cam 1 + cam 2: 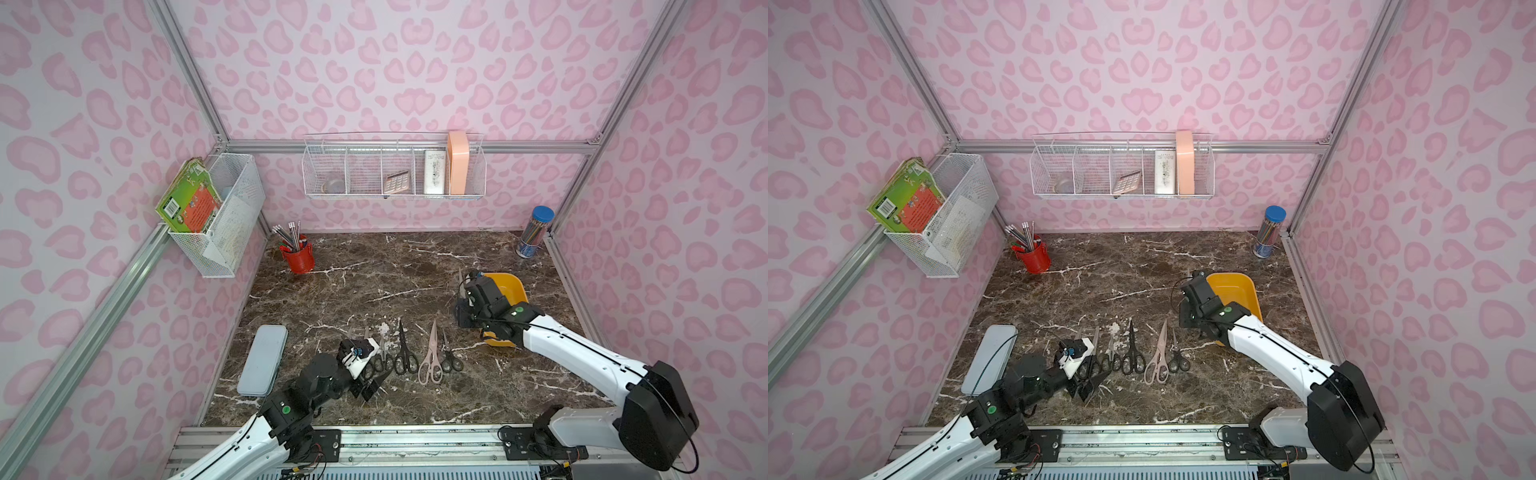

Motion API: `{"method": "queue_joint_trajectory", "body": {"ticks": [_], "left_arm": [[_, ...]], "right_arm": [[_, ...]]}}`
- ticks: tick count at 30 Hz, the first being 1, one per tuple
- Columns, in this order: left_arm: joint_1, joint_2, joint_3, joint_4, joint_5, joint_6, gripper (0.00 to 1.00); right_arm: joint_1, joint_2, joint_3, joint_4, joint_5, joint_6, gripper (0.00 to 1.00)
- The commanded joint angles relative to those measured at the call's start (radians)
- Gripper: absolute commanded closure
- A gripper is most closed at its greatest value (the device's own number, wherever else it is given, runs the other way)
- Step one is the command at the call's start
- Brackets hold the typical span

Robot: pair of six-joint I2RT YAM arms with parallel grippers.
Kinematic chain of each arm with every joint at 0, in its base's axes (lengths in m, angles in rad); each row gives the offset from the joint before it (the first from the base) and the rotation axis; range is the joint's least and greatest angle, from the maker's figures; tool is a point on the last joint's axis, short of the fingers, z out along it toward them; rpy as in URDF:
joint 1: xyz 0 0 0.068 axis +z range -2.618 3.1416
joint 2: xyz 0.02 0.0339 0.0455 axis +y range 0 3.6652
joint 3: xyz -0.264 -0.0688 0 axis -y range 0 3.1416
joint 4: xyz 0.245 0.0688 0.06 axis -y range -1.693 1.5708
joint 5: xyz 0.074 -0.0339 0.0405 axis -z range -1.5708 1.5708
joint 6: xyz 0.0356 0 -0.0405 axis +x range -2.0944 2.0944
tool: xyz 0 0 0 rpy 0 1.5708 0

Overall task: Put the scissors into the storage box
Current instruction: Pick up the scissors from the center of the board, then place the scissors in the storage box.

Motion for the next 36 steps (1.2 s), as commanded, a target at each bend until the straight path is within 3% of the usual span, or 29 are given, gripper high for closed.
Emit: {"method": "queue_joint_trajectory", "body": {"ticks": [1,5,10,15,19,30,36], "left_arm": [[0.001,-0.003,-0.001,0.007,-0.008,-0.007,0.01],[0.002,0.005,-0.002,0.011,-0.008,-0.007,0.01],[0.001,0.022,0.002,0.016,-0.003,-0.003,0.01],[0.001,0.029,0.004,0.020,-0.002,-0.003,0.01],[0.001,0.023,0.003,0.018,-0.004,-0.003,0.01],[0.001,0.017,0.002,0.017,-0.006,-0.004,0.01],[0.001,0.017,0.001,0.017,-0.006,-0.004,0.01]], "right_arm": [[-0.128,-0.038,-0.017,-0.063,0.013,-0.094,1.00],[-0.344,-0.061,-0.127,-0.002,-0.149,-0.209,1.00],[-0.371,0.042,-0.124,-0.018,-0.185,-0.291,1.00],[-0.344,0.129,-0.141,0.072,-0.213,-0.365,1.00],[-0.266,0.228,-0.098,0.091,-0.162,-0.405,1.00],[-0.103,0.414,0.014,0.135,-0.158,-0.307,1.00],[-0.092,0.444,0.057,0.113,-0.094,-0.266,1.00]]}}
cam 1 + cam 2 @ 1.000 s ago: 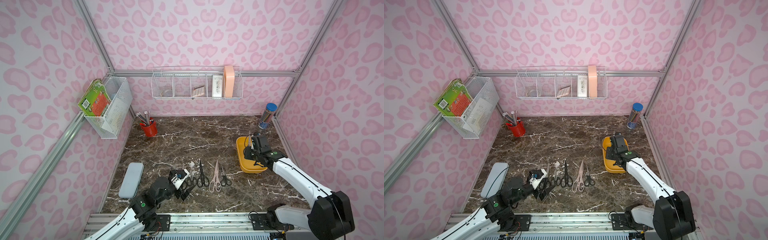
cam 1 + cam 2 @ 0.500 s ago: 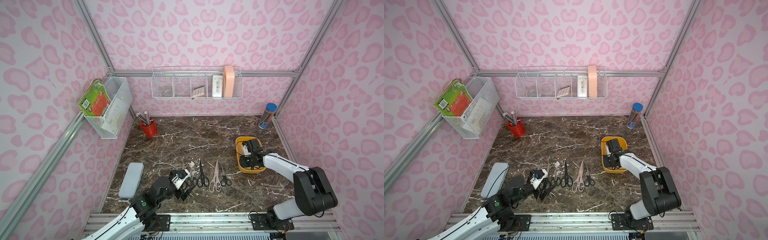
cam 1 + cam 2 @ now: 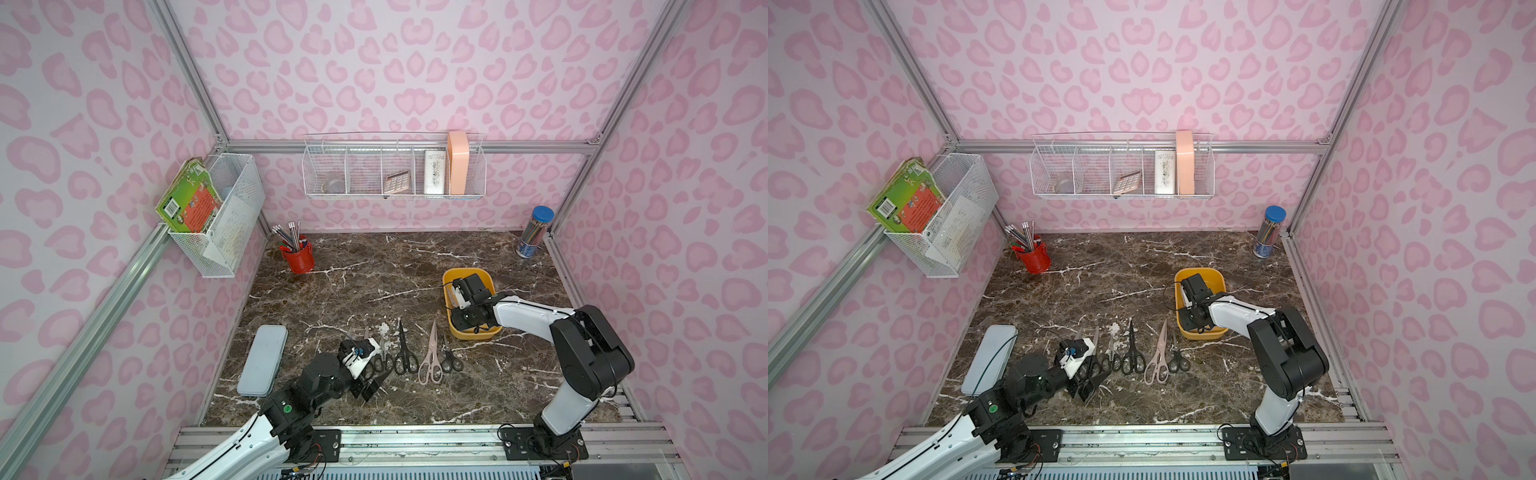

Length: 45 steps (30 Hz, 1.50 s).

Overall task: Put the scissors into the storage box
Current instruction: Place the scissors in the storage box, then pick up the scissors from the center of the board.

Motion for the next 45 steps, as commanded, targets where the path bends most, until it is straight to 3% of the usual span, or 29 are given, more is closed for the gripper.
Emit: {"method": "queue_joint_trajectory", "body": {"ticks": [1,3,6,10,13,18,22,24,28,31,39,45], "left_arm": [[0.001,0.001,0.001,0.019,-0.001,-0.002,0.01],[0.001,0.000,0.001,0.019,-0.001,-0.002,0.01],[0.001,-0.003,0.001,0.018,-0.003,-0.003,0.01],[0.001,-0.014,-0.004,0.021,-0.019,-0.007,0.01],[0.001,-0.026,-0.009,0.018,-0.021,-0.008,0.01],[0.001,-0.037,-0.012,0.018,-0.025,-0.010,0.01],[0.001,-0.032,-0.012,0.023,-0.027,-0.007,0.01],[0.002,-0.032,-0.012,0.024,-0.026,-0.003,0.01],[0.001,-0.036,-0.014,0.023,-0.021,-0.003,0.01],[0.001,-0.042,-0.015,0.020,-0.019,-0.002,0.01],[0.001,-0.032,-0.012,0.024,-0.006,0.003,0.01],[0.001,-0.037,-0.013,0.021,-0.001,0.004,0.01]], "right_arm": [[-0.005,0.009,0.019,-0.027,0.052,0.056,1.00],[-0.011,0.008,0.028,-0.022,0.045,0.072,1.00],[-0.009,0.001,0.048,-0.029,0.042,0.085,0.74],[-0.006,-0.060,0.075,-0.068,0.072,0.095,0.58],[0.014,-0.144,0.080,-0.106,0.107,0.090,0.52],[0.196,-0.333,-0.015,-0.146,0.106,0.116,0.55],[0.409,-0.471,-0.166,-0.082,0.057,0.206,0.60],[0.464,-0.520,-0.242,-0.036,0.016,0.301,0.60],[0.472,-0.557,-0.340,-0.006,-0.013,0.390,0.64],[0.470,-0.536,-0.370,-0.015,0.034,0.394,0.66],[0.444,-0.375,-0.301,-0.083,0.097,0.415,0.71],[0.432,-0.337,-0.273,-0.116,0.114,0.481,0.73]]}}
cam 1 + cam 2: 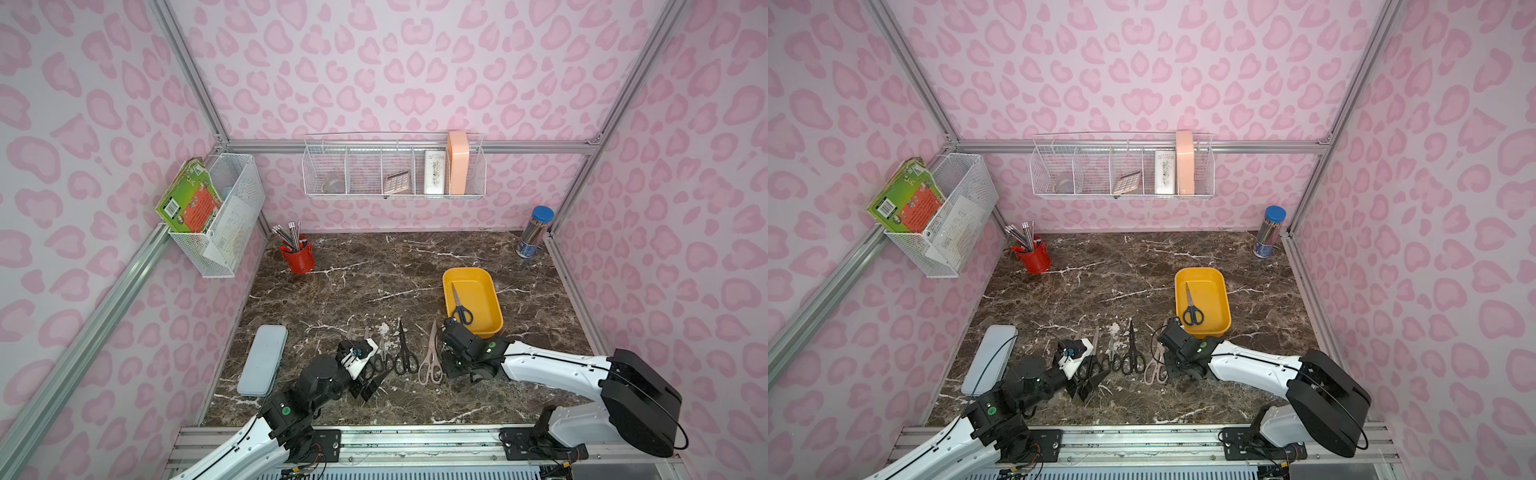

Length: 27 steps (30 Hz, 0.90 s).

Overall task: Put the scissors into the storage box
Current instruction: Pick up the scissors from the center of the board.

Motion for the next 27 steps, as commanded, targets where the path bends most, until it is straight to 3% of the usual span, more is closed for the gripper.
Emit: {"method": "queue_joint_trajectory", "body": {"ticks": [1,16,27], "left_arm": [[0.001,-0.007,0.001,0.020,0.015,0.002,0.01],[0.001,-0.016,-0.002,0.015,0.015,0.000,0.01],[0.002,-0.024,-0.003,0.013,0.012,-0.001,0.01]], "right_arm": [[-0.003,0.006,0.013,-0.042,0.028,0.053,0.74],[-0.004,0.126,0.046,-0.062,-0.022,0.104,0.68],[-0.016,0.228,0.068,-0.125,-0.052,0.114,0.83]]}}
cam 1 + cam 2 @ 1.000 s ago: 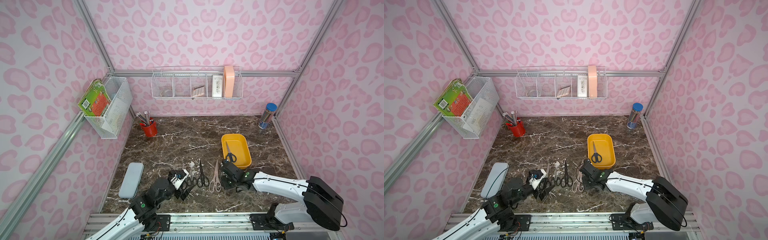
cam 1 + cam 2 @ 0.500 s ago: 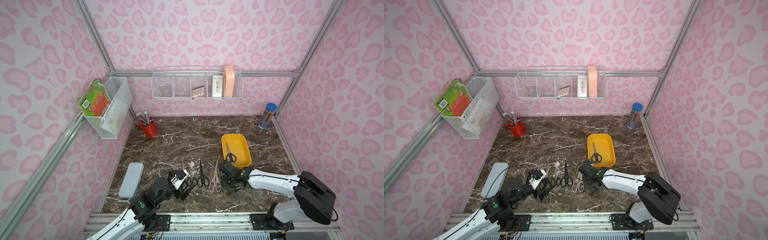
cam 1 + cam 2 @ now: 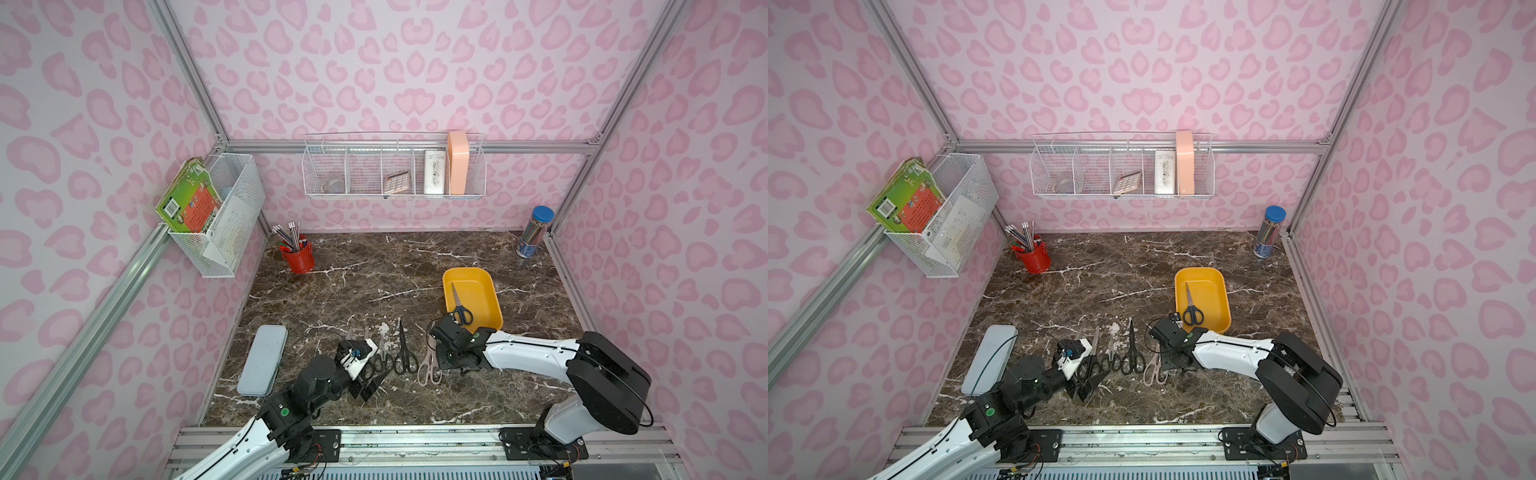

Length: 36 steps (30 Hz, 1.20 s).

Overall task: Put the scissors into the storage box
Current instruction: Pick up the scissors from the center of the board.

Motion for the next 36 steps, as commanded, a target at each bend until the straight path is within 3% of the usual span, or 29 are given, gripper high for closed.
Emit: {"method": "queue_joint_trajectory", "body": {"ticks": [1,7,23,30,34,36], "left_arm": [[0.001,0.000,-0.001,0.014,0.002,-0.002,0.01],[0.001,-0.010,-0.004,0.013,0.000,-0.004,0.01],[0.001,-0.037,-0.010,0.006,-0.022,-0.012,0.01],[0.001,-0.026,-0.008,0.009,-0.028,-0.014,0.01],[0.001,-0.026,-0.006,0.005,-0.048,-0.024,0.01],[0.001,-0.026,0.002,-0.007,-0.085,-0.047,0.01]], "right_arm": [[0.000,0.041,-0.012,-0.106,-0.090,0.002,0.85],[0.007,0.041,0.043,-0.138,-0.081,-0.035,0.95],[-0.087,-0.093,0.248,-0.238,-0.049,-0.138,0.97],[-0.315,-0.166,0.262,-0.185,-0.057,-0.307,0.96],[-0.472,-0.110,0.212,-0.091,-0.146,-0.462,0.96],[-0.504,-0.055,0.214,-0.079,-0.125,-0.518,0.96]]}}
